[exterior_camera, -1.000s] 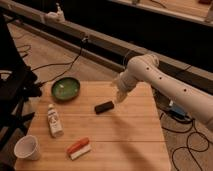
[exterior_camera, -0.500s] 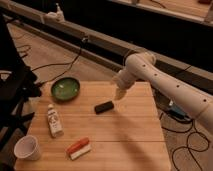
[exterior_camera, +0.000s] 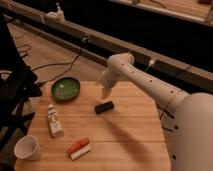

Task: Drag the ceramic bowl in a circle

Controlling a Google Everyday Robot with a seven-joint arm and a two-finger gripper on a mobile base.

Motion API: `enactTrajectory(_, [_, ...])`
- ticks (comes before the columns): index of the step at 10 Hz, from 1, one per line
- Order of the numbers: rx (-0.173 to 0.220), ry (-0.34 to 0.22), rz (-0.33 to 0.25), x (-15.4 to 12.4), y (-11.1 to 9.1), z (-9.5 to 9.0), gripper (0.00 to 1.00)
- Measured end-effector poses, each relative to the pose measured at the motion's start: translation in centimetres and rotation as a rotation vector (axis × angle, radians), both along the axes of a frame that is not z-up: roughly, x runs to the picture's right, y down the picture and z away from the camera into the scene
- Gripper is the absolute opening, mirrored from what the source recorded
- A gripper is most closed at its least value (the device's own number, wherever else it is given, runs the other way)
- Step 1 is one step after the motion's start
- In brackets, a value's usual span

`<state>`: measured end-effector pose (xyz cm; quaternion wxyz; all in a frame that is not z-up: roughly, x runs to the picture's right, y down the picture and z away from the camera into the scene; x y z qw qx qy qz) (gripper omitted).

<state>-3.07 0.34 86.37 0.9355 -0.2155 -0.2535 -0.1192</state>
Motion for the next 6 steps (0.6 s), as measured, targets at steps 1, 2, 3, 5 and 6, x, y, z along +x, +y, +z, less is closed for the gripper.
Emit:
enactTrajectory(1, [0.02,-0.031,-0.004,-1.7,-0.5,0.9,0.65])
enactTrajectory(2, [0.035,-0.062,-0.008,-3.4,-0.8,1.6,0.65])
enactTrajectory(3, [0.045,-0.096,-0.014,-5.3,-0.9,2.2,0.65])
enactTrajectory(5, [0.056,-0.164,-0.038,-8.6,-0.8,2.8,0.65])
enactTrajectory(6, [0.059,-0.199,-0.055,-10.1,-0.7,2.8,0.65])
